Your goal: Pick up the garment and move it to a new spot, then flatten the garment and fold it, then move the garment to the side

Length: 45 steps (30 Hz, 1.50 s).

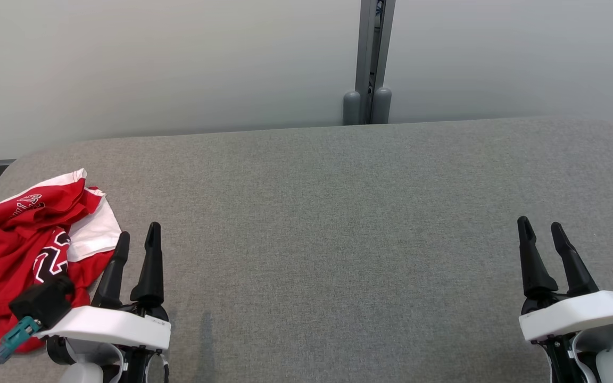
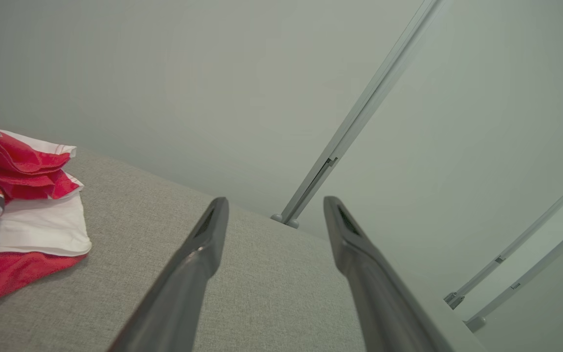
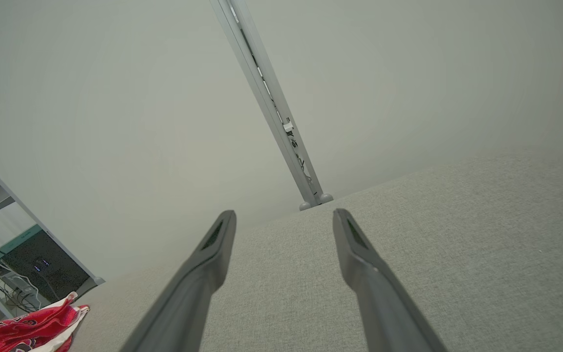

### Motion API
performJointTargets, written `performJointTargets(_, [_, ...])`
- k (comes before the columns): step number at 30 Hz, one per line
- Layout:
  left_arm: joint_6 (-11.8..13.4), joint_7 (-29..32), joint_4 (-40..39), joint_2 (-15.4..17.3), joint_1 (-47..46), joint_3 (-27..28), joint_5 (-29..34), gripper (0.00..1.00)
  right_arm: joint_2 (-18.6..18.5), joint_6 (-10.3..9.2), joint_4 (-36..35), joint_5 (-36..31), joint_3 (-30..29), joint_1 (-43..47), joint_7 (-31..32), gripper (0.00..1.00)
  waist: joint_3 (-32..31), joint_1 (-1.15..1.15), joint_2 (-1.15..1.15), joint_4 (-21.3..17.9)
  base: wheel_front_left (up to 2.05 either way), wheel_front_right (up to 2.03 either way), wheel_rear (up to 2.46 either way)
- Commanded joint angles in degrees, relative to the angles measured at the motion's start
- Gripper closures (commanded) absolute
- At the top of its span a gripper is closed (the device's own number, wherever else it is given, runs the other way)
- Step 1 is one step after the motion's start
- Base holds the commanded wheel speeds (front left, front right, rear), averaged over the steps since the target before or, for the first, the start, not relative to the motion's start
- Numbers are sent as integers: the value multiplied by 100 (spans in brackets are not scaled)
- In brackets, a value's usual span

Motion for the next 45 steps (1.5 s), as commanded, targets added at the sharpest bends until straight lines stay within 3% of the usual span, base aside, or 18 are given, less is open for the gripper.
performJointTargets(1, [7, -42, -34, 55, -20, -4, 134, 0, -57, 28, -38, -151, -12, -81, -56, 0, -1, 0, 0, 1, 0, 0, 0])
performJointTargets(24, [154, -383, 542, 151, 17, -45, 1590, 0, 25, 29, 481, -1745, -58, -104, -397, 0, -28, 0, 0, 25, 0, 0, 0])
performJointTargets(45, [211, -647, 920, 167, -80, -76, 2515, 0, 80, 32, 865, -2566, -91, -188, -658, 0, -57, 0, 0, 44, 0, 0, 0])
